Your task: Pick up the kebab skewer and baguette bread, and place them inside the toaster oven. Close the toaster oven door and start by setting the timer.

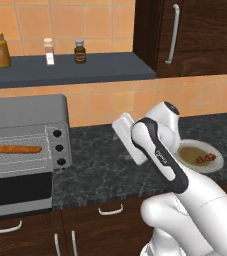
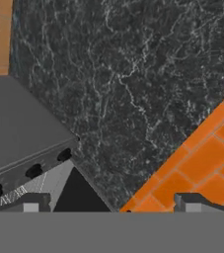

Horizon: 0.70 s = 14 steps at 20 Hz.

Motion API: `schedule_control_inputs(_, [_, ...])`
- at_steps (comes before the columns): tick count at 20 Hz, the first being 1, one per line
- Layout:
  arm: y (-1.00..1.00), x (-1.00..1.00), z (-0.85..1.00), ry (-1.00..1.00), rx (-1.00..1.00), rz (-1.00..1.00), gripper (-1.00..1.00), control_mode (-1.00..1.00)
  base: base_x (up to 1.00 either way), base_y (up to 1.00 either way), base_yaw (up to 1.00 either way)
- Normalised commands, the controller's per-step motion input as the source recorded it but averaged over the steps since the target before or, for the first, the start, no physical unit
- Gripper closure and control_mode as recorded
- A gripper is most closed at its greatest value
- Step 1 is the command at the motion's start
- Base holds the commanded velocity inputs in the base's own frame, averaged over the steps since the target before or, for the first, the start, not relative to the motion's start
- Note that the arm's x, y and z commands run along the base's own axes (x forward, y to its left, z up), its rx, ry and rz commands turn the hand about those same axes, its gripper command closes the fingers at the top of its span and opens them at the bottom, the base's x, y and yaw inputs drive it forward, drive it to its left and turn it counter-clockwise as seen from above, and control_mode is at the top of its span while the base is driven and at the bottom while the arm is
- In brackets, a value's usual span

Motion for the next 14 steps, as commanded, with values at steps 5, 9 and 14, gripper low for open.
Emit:
schedule_control_inputs(5, [-0.03, 0.00, 0.14, 0.38, -0.11, -0.03, -1.00, -1.00, 0.00, 0.00, 0.00])
schedule_control_inputs(9, [0.01, 0.00, 0.19, 0.26, -0.09, -0.05, -1.00, -1.00, 0.00, 0.00, 0.00])
schedule_control_inputs(14, [-0.67, -0.01, -0.05, 0.02, -0.06, -0.17, -1.00, -1.00, 0.00, 0.00, 0.00])
